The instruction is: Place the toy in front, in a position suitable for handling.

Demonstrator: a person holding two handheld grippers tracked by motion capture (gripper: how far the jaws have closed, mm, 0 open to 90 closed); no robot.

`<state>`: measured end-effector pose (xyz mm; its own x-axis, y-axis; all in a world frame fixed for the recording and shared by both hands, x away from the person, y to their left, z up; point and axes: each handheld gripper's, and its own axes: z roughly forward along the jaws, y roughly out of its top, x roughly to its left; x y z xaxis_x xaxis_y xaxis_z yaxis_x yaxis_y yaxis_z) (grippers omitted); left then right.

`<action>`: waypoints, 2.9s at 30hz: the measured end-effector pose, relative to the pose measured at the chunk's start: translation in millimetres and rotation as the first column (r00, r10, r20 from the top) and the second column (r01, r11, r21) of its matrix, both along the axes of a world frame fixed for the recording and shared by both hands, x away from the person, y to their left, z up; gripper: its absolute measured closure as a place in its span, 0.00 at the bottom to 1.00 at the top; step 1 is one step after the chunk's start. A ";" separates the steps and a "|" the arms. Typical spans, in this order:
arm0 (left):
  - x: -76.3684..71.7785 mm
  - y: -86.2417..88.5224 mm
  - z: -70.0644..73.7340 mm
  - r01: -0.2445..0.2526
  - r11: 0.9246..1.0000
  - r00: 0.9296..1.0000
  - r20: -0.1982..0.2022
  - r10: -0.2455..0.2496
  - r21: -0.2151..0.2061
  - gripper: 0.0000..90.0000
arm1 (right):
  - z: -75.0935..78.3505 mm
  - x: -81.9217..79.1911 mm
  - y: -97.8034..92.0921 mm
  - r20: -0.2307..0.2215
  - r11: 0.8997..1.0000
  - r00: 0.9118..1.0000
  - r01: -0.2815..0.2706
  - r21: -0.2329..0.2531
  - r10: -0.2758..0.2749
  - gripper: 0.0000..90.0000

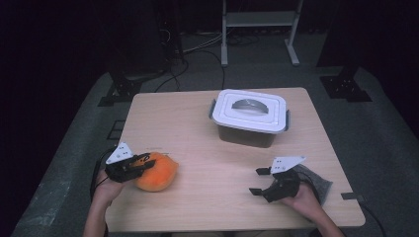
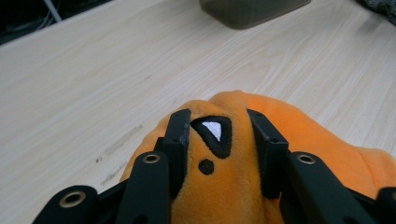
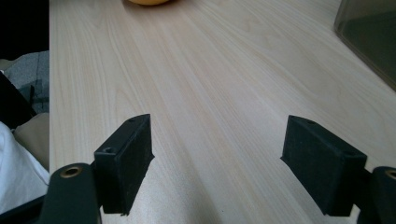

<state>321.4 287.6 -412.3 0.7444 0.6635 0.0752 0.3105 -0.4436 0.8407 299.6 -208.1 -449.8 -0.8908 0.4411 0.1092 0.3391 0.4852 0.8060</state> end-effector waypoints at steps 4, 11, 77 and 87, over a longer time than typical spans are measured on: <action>-0.9 2.3 2.6 0.000 0.999 1.000 0.003 0.000 -0.037 0.72 | 0.7 -0.3 -0.5 0.004 1.000 1.000 0.002 0.005 -0.002 0.25; -2.6 2.7 9.1 0.008 0.994 1.000 0.025 -0.006 -0.112 0.72 | 1.0 0.0 -1.2 0.004 1.000 1.000 0.003 0.009 -0.003 0.25; -26.3 -179.4 -9.0 0.285 0.954 0.958 0.035 -0.283 -0.093 0.39 | -21.9 11.3 -72.5 -0.023 0.972 0.994 0.098 -0.216 -0.105 0.51; -22.2 -168.5 -1.9 0.337 0.939 0.940 -0.025 -0.339 -0.068 0.36 | -21.1 10.9 -71.5 -0.024 0.970 0.993 0.106 -0.218 -0.114 0.76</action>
